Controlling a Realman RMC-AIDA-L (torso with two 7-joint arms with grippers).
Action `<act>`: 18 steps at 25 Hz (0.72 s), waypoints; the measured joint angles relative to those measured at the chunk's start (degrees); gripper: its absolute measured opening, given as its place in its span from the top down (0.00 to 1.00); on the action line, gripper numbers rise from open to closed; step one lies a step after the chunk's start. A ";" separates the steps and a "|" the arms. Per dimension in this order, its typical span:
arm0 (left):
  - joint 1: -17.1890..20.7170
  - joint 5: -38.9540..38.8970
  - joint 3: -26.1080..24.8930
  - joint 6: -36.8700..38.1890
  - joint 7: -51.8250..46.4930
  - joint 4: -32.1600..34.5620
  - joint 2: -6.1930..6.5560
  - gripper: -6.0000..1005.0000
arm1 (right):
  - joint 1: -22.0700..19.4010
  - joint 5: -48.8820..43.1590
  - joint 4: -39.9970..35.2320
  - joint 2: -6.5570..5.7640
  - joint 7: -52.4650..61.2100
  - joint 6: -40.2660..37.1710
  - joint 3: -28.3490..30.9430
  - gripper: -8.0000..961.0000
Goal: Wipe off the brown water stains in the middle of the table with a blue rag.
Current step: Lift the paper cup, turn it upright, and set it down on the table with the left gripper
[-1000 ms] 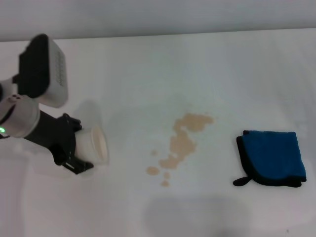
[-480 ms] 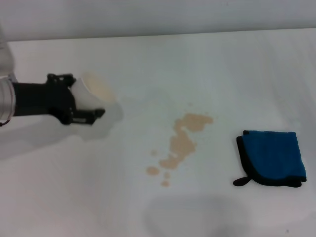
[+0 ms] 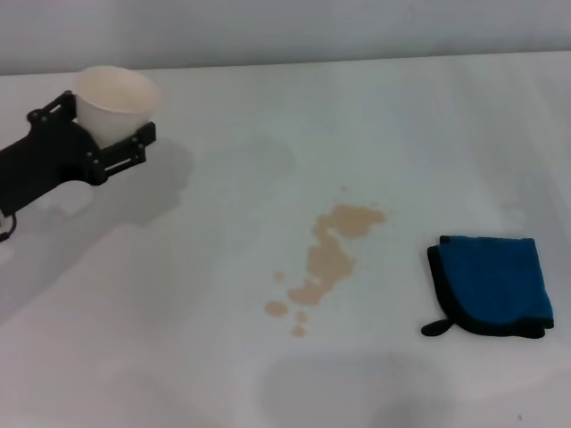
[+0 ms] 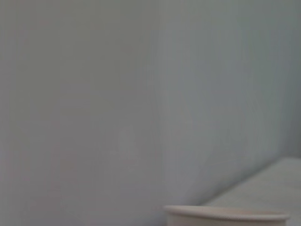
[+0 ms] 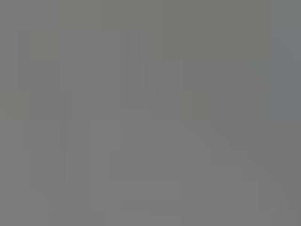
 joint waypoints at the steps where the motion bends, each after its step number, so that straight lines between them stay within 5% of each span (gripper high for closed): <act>1: 0.06 -1.21 0.01 0.00 1.31 -1.16 -0.04 0.14 | 0.03 -0.01 0.00 0.02 0.00 0.00 0.00 0.10; 18: -1.07 -13.38 0.56 1.42 21.62 -22.21 -0.77 0.14 | 0.13 -0.02 0.37 0.11 0.11 -0.25 0.03 0.10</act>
